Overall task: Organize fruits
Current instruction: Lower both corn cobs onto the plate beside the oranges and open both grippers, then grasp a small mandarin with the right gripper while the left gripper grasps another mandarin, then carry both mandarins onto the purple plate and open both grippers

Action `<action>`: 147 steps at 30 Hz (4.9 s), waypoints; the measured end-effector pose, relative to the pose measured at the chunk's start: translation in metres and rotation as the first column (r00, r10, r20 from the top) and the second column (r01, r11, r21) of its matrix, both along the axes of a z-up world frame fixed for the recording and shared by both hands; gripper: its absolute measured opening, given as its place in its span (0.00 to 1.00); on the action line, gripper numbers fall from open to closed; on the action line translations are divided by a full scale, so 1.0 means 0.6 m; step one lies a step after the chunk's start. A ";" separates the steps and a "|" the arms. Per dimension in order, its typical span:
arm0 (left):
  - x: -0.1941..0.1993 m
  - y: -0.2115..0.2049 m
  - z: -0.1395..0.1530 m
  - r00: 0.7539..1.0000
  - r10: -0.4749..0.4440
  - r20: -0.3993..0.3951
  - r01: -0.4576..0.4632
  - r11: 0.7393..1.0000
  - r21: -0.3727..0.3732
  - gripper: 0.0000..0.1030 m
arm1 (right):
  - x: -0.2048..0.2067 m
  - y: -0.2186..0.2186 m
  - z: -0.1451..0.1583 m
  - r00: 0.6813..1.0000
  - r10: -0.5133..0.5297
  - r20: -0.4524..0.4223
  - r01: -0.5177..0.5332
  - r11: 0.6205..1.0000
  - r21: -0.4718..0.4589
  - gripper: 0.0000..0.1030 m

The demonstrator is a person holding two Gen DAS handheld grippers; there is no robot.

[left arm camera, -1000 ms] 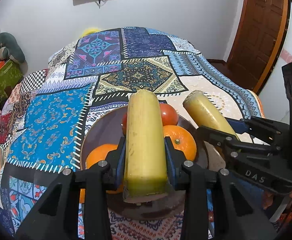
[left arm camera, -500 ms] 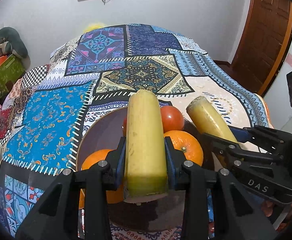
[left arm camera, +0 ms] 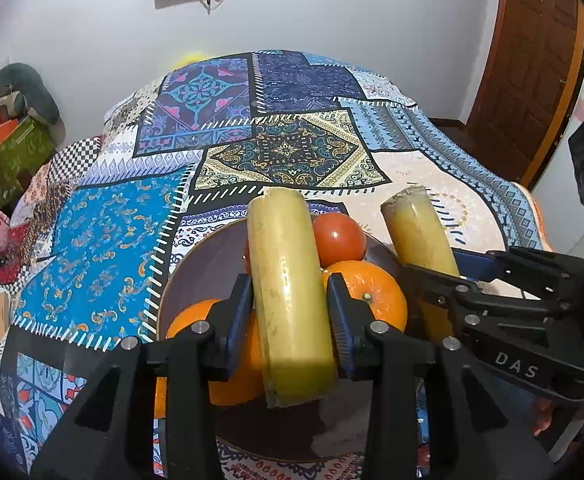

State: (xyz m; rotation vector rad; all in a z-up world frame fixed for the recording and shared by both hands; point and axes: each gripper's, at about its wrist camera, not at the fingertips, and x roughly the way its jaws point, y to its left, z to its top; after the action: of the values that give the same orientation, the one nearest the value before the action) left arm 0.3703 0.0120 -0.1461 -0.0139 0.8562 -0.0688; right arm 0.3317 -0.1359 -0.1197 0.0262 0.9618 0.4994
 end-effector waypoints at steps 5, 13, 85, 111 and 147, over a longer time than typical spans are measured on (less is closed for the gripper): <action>-0.005 0.007 0.010 1.000 0.006 0.011 -0.006 1.000 -0.029 0.47 | 0.004 0.000 0.002 1.000 -0.007 -0.002 0.007 1.000 -0.002 0.40; -0.012 0.009 0.020 1.000 0.002 0.019 -0.002 0.999 -0.033 0.48 | -0.002 -0.002 0.010 1.000 0.016 0.006 -0.016 1.000 0.008 0.42; -0.107 0.180 -0.054 0.989 0.035 -0.145 -0.047 0.995 -0.086 0.58 | -0.213 -0.072 -0.028 0.999 0.028 0.021 -0.027 1.000 -0.008 0.32; -0.062 0.178 -0.076 0.988 0.041 -0.150 -0.046 0.999 -0.028 0.37 | -0.217 -0.083 -0.053 0.999 0.044 -0.030 -0.044 0.999 -0.029 0.33; -0.123 0.060 -0.027 0.987 -0.108 -0.119 0.101 0.993 -0.062 0.37 | -0.139 0.003 -0.005 0.988 0.137 0.066 -0.139 0.990 0.022 0.31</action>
State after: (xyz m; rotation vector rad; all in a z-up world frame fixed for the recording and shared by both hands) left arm 0.2964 0.0480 -0.1624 -0.0256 0.9772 -0.1917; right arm 0.2480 -0.1344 -0.1227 -0.0326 0.8975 0.6374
